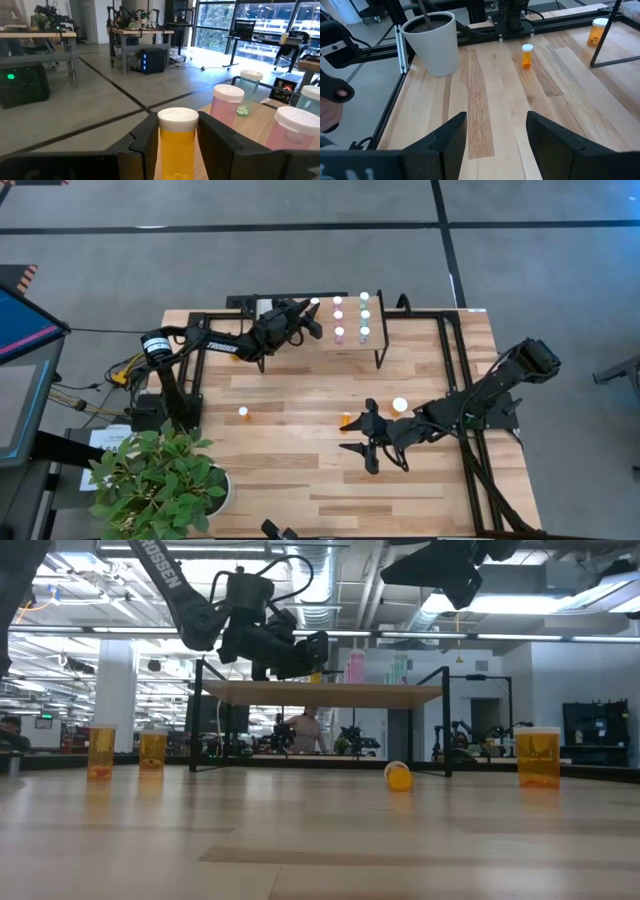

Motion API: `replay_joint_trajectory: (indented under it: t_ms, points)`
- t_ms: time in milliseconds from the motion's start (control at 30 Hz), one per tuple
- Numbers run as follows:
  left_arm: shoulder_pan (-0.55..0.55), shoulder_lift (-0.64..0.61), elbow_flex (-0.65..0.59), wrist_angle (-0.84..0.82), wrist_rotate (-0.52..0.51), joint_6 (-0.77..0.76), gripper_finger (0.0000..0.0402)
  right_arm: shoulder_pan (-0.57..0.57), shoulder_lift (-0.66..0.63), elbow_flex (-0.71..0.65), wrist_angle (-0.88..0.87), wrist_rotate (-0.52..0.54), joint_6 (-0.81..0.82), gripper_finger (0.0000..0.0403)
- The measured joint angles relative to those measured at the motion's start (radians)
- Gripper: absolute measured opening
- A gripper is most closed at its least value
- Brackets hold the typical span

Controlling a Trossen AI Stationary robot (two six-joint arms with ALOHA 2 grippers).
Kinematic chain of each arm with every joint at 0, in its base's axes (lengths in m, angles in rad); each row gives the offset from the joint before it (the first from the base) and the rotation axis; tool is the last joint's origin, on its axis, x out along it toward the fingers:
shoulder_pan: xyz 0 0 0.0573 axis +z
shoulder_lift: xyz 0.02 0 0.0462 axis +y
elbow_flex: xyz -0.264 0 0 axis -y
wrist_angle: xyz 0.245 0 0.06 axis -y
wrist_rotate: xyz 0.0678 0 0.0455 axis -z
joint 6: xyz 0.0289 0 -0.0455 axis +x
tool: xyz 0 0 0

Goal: Pick and place medicine bottles onto shelf by color
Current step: Put the right small orange pill bottle on the shelf

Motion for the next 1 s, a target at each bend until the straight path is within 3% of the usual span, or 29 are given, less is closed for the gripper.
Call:
replay_joint_trajectory:
  t_ms: [400,767,1000]
  points:
    - [-0.003,-0.001,0.000,-0.008,0.002,0.001,0.0106,0.000,0.000,0.000,0.001,0.000,0.000,0.0224]
    - [-0.017,0.000,-0.002,-0.020,0.004,0.008,0.0165,0.000,0.000,0.000,0.001,0.000,0.000,0.0224]
    - [-0.019,0.000,-0.002,-0.015,0.004,0.015,0.0172,0.000,0.000,0.000,0.001,0.000,0.001,0.0224]
